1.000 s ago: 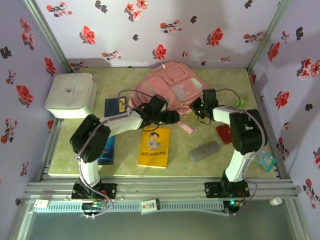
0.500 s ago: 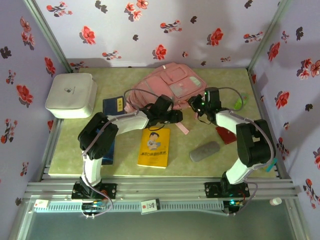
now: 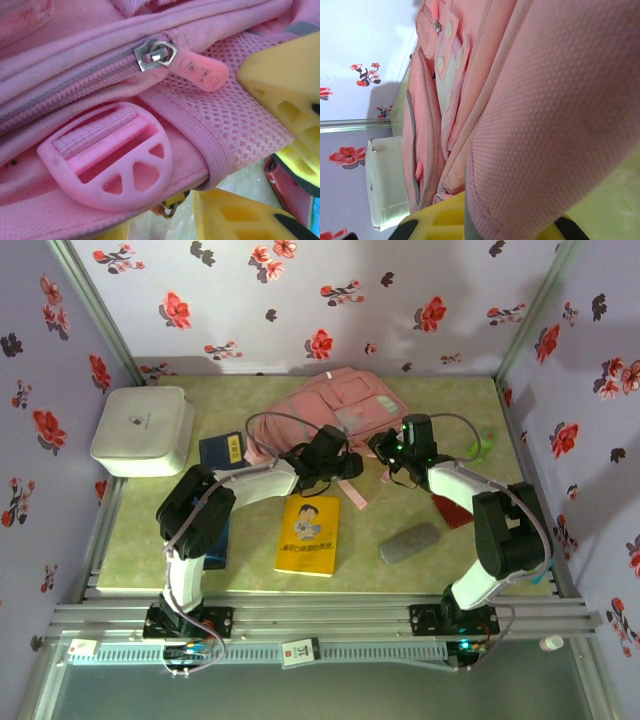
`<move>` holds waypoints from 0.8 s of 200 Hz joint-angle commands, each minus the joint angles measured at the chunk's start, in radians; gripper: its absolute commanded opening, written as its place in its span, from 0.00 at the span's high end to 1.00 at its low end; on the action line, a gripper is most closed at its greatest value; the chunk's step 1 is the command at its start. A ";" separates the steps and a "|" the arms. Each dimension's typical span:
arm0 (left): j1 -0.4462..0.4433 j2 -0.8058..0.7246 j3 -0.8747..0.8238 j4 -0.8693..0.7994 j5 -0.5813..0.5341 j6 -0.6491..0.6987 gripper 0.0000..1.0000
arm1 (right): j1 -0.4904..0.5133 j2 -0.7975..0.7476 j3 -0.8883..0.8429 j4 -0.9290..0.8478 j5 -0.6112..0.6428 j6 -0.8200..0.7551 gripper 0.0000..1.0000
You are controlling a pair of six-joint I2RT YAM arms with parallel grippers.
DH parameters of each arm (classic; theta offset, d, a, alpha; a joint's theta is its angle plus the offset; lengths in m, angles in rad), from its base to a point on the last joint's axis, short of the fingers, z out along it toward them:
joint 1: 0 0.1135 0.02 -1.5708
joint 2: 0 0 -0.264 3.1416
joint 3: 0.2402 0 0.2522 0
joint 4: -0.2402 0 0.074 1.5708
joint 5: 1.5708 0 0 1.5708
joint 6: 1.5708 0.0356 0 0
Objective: Pack books, pencil case, and school supplies into a backpack
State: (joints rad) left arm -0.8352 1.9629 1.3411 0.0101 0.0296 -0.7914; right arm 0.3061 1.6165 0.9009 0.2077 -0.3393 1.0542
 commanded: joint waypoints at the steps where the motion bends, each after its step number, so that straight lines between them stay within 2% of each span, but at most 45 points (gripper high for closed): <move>1: -0.005 0.000 0.022 0.073 -0.072 0.041 0.66 | 0.018 -0.046 0.044 0.024 -0.045 0.015 0.89; 71: -0.006 -0.009 -0.002 0.119 -0.139 0.105 0.71 | 0.018 -0.035 0.044 0.016 -0.044 0.023 0.90; 160: -0.019 -0.041 -0.075 0.146 -0.208 0.138 0.91 | 0.019 -0.003 0.060 -0.008 -0.019 0.003 0.91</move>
State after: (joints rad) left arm -0.8528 1.9617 1.3006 0.1066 -0.1009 -0.6910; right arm 0.3084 1.6165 0.9173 0.1860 -0.3382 1.0672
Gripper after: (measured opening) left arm 0.110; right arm 0.098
